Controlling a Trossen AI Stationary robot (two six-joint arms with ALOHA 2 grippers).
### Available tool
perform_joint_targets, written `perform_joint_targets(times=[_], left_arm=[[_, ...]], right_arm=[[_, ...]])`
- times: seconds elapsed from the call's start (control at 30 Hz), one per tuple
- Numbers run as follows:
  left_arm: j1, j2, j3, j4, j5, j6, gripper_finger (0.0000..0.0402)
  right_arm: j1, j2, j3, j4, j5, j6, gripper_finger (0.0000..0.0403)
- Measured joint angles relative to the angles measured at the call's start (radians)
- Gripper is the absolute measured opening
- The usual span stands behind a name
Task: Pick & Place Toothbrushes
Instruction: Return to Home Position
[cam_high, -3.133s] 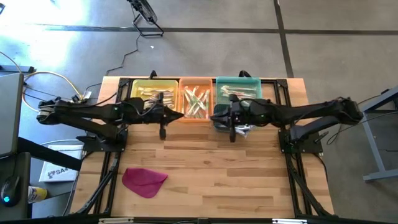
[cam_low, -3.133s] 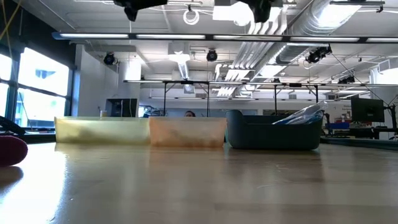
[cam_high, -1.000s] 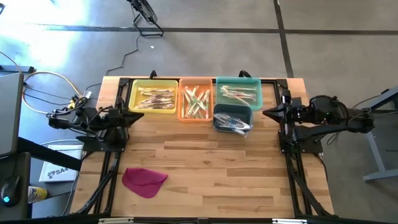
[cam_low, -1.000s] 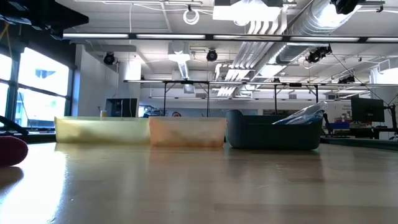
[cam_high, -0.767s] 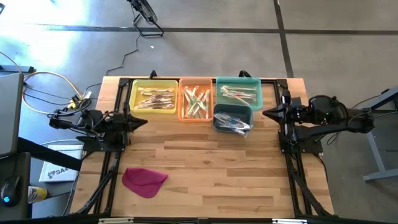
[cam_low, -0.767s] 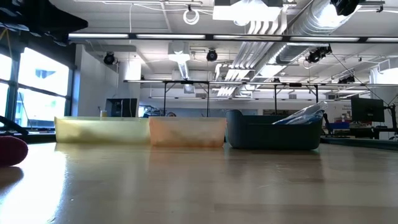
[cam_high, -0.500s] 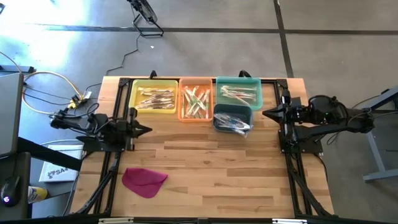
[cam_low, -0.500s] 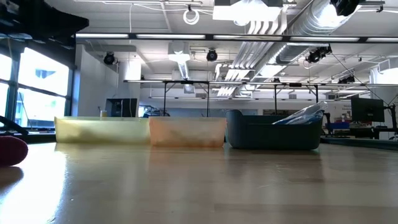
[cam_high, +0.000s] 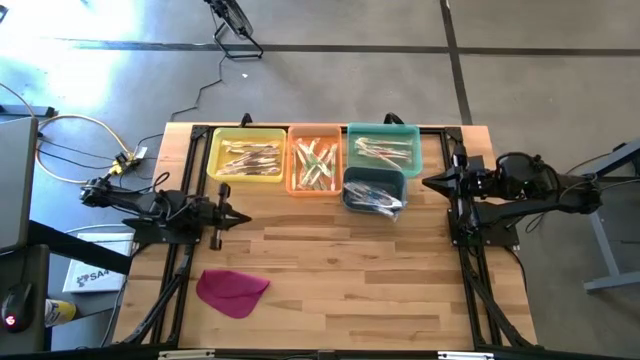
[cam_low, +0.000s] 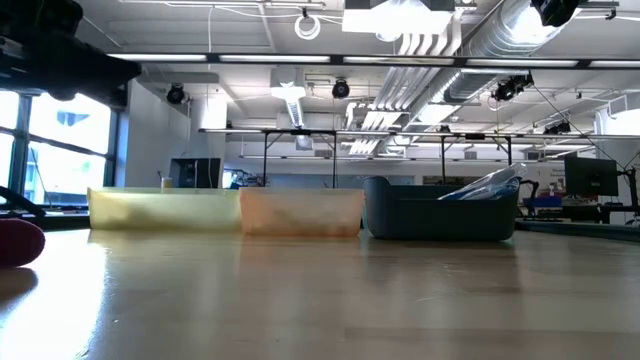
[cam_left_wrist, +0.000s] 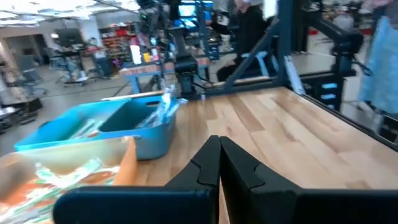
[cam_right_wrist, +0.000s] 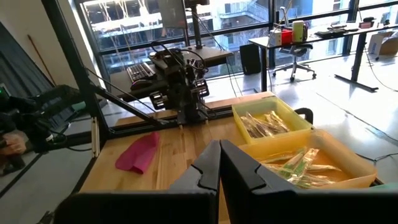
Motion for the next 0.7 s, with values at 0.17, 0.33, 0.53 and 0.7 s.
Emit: perform_joint_targets(times=[0.17,0.33,0.53,0.7], left_arm=[[0.000,0.000,-0.001,-0.010,0.041,0.000,0.0000],[0.000,0.012,-0.001,-0.015,0.048,-0.005,0.0000],[0.000,0.012,-0.002,-0.018,0.050,-0.005,0.0000],[0.000,0.012,-0.003,-0.020,0.049,-0.002,0.0000]], right_arm=[[0.000,0.000,0.000,0.000,0.000,-0.003,0.0002],[0.000,0.000,0.000,-0.001,0.000,-0.004,0.0003],[0.000,0.000,0.000,-0.034,-0.001,0.001,0.0003],[0.000,-0.001,0.000,-0.037,-0.001,0.003,0.0003]])
